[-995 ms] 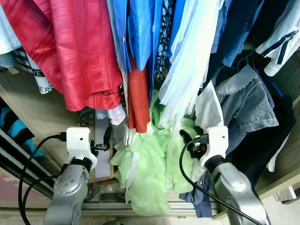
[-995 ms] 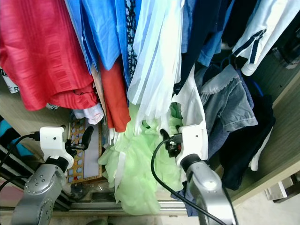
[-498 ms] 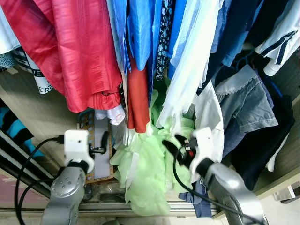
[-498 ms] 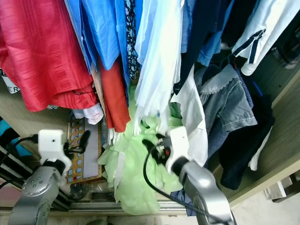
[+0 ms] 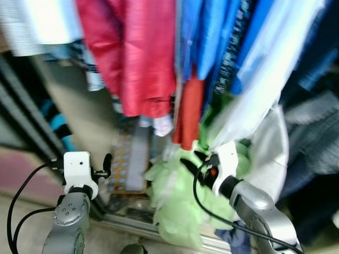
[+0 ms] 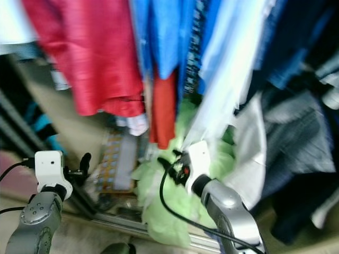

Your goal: Clean up the room

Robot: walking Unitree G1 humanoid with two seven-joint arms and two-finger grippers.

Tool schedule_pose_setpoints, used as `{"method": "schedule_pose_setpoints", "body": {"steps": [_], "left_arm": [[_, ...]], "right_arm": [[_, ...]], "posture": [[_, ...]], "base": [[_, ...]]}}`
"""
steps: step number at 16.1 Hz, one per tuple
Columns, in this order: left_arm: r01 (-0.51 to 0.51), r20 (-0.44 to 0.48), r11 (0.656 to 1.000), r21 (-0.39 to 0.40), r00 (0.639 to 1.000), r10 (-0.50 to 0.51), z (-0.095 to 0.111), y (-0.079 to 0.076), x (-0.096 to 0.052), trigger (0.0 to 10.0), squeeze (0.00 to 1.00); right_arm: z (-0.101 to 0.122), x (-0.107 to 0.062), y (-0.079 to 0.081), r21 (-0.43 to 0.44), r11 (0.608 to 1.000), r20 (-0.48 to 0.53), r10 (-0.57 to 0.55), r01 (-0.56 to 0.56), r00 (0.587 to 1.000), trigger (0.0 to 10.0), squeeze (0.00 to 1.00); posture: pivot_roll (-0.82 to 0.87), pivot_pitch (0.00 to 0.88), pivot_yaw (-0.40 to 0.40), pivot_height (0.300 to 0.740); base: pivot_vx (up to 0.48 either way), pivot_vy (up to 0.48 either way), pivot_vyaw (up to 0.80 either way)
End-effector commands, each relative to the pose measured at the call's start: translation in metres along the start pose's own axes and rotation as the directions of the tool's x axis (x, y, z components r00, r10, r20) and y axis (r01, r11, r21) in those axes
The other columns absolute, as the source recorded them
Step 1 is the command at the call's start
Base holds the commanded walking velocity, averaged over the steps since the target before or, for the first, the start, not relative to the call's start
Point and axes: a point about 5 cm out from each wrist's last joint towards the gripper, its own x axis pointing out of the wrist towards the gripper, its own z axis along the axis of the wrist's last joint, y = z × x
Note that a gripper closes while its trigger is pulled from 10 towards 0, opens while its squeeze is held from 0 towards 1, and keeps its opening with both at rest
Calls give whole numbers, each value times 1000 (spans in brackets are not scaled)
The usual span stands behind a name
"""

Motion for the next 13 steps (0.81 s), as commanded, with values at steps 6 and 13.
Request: {"method": "schedule_pose_setpoints", "body": {"steps": [6, 13], "left_arm": [[-42, -4, 999, -33, 999, 42, 3, 1, -2, 10000, 0], [93, 32, 992, -82, 995, -90, 8, -13, -17, 10000, 0]], "right_arm": [[7, 1, 0, -19, 1000, 46, 13, -12, 999, 10000, 0], [15, -1, -12, -37, 992, 108, -117, 122, 987, 10000, 0]], "posture": [[-17, 0, 1, 740], [-10, 0, -6, 740]], "base": [[0, 0, 800], [0, 0, 800]]}}
